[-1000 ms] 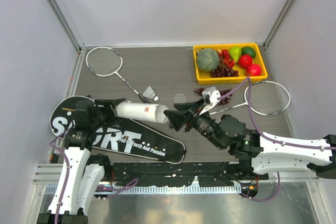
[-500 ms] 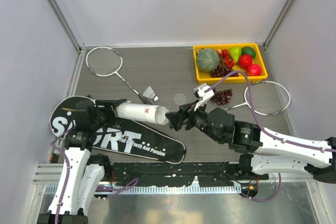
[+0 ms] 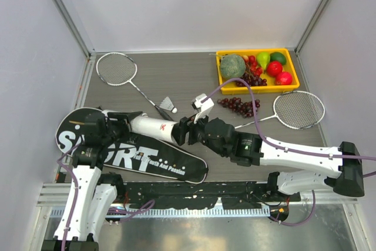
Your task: Pack up the badminton gear
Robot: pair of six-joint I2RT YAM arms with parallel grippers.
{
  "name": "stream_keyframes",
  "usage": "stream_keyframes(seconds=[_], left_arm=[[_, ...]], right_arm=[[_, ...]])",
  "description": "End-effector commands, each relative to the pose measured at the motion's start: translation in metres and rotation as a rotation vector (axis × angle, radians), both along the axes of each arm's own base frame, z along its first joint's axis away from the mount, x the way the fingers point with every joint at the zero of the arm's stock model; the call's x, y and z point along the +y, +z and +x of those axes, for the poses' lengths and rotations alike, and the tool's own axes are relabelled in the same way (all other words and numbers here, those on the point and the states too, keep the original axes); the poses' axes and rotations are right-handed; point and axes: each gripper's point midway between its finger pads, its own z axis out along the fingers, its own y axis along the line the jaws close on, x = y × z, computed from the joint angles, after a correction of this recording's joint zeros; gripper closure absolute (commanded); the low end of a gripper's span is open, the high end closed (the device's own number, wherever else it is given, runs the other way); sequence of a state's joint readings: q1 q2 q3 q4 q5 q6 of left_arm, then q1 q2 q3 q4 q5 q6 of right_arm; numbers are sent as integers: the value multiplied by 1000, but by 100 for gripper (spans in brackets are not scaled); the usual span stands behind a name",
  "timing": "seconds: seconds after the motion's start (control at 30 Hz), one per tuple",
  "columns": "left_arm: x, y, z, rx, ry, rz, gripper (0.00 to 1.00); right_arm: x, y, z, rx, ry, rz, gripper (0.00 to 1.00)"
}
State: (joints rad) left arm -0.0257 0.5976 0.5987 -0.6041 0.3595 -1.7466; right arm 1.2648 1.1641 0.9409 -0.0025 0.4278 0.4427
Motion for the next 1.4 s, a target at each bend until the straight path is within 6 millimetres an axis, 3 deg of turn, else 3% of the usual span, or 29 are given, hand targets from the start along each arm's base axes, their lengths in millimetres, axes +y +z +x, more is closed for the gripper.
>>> stream_keyframes(seconds=[0.0,0.1,0.3,0.47,0.57,0.6,0.7,0.83,0.87,0.9,0.93,0.97,1.07,1.13,1.17,1.2,1.23,1.27,1.3,1.33,1.37], left_arm=[[-4,20,3,-72,-14,-30,81],[-1,17,4,-71,1,-21,81],[6,13,10,-77,47,-3,82],[13,16,11,-101,70,48,83],[19,13,6,-98,72,116,84],[23,10,3,-90,76,145,85],[31,3,-6,-71,86,222,86],[38,-5,-19,-69,58,326,86],[39,-9,-23,-63,48,345,86],[39,-15,-28,-47,36,355,86],[37,-17,-32,-46,17,357,87],[35,-22,-36,-38,-4,357,87],[25,-31,-47,-36,-63,335,87],[20,-30,-53,-71,-100,332,87],[18,-31,-56,-80,-120,336,87],[17,-31,-59,-90,-133,340,87],[16,-33,-63,-86,-141,343,87],[17,-34,-67,-80,-144,353,87],[18,-36,-71,-70,-147,361,87],[19,-37,-74,-65,-153,368,87],[19,-37,-78,-62,-160,380,87]], right_arm=[[13,36,5,-42,-6,112,34],[12,35,4,-31,-2,121,34],[-12,39,1,-27,-28,138,37],[-33,48,-5,-23,-4,164,25],[-42,55,-7,-38,37,181,23],[-50,61,-2,-48,34,199,23],[-72,56,23,-44,-27,172,22],[-82,47,59,-44,-57,111,21],[-79,43,61,-48,-26,79,21],[-78,41,76,-39,-39,56,21],[-71,38,75,-45,22,31,21],[-64,40,87,-39,46,17,21],[-48,18,110,-25,103,-99,21],[-36,19,131,-47,106,-157,22],[-29,5,142,-42,110,-199,22],[-21,13,151,-55,112,-205,21],[-11,-11,164,-25,120,-257,22],[-5,2,172,-32,121,-262,22],[4,-32,180,41,142,-323,23],[14,-17,189,18,146,-302,23],[25,-42,194,64,182,-328,23]])
